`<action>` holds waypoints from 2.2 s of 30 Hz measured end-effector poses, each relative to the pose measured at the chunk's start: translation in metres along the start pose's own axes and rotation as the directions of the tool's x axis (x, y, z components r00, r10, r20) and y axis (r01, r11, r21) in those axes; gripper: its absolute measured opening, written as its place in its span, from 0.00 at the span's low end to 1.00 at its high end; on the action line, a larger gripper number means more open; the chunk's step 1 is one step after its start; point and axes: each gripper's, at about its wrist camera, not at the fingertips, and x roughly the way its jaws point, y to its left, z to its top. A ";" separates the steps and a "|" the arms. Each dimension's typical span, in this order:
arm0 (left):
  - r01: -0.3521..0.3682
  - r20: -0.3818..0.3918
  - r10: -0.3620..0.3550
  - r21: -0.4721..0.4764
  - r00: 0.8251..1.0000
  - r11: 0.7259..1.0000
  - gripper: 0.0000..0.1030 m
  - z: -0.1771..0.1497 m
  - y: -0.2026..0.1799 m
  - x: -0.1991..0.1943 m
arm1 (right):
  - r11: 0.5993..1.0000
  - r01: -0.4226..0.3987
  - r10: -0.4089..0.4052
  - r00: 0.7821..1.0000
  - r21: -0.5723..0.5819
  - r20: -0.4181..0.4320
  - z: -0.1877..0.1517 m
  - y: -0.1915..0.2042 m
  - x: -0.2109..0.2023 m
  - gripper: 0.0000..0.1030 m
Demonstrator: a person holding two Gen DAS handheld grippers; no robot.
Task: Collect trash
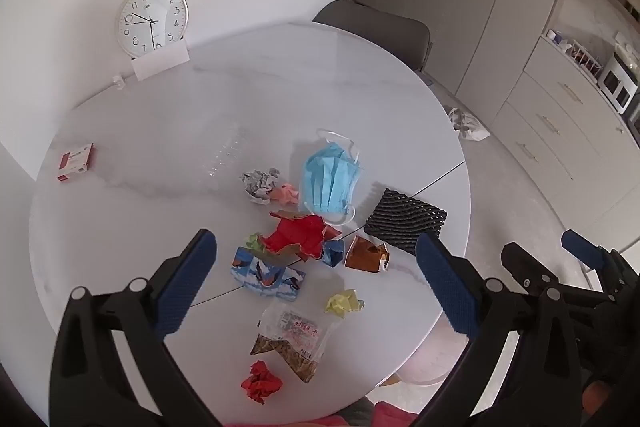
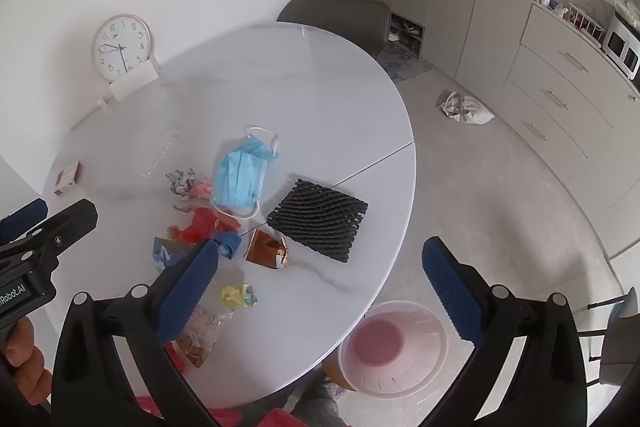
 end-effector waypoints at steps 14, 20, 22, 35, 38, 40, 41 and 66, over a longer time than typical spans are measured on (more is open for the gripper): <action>0.004 0.009 -0.005 0.006 1.000 1.000 0.93 -0.001 -0.001 -0.002 | 1.000 -0.001 0.001 1.000 0.002 0.001 0.000 -0.002 -0.001 0.98; 0.007 0.013 -0.007 0.006 1.000 1.000 0.93 -0.002 -0.001 -0.005 | 1.000 -0.001 0.001 1.000 0.001 -0.001 0.001 -0.002 -0.001 0.98; 0.007 0.015 -0.007 0.008 1.000 1.000 0.93 -0.002 -0.001 -0.005 | 1.000 -0.001 0.001 1.000 0.000 -0.001 0.001 -0.002 -0.001 0.98; 0.004 0.023 -0.005 0.010 1.000 1.000 0.93 0.001 -0.001 -0.008 | 1.000 0.000 0.000 1.000 -0.002 -0.002 0.002 -0.004 -0.002 0.98; 0.005 0.024 -0.005 0.011 1.000 1.000 0.93 0.001 -0.001 -0.008 | 1.000 -0.001 0.001 1.000 -0.003 -0.004 0.002 -0.003 -0.002 0.98; 0.004 0.023 -0.004 0.012 1.000 1.000 0.93 0.001 -0.001 -0.008 | 1.000 0.000 0.000 1.000 -0.003 -0.004 0.002 -0.004 -0.002 0.98; 0.003 0.022 -0.003 0.013 1.000 1.000 0.93 0.001 -0.001 -0.008 | 1.000 0.000 0.000 1.000 -0.003 -0.003 0.002 -0.004 -0.002 0.98; 0.003 0.021 -0.003 0.014 1.000 1.000 0.93 0.000 -0.002 -0.009 | 1.000 0.000 0.000 1.000 -0.007 -0.006 0.000 -0.001 0.000 0.98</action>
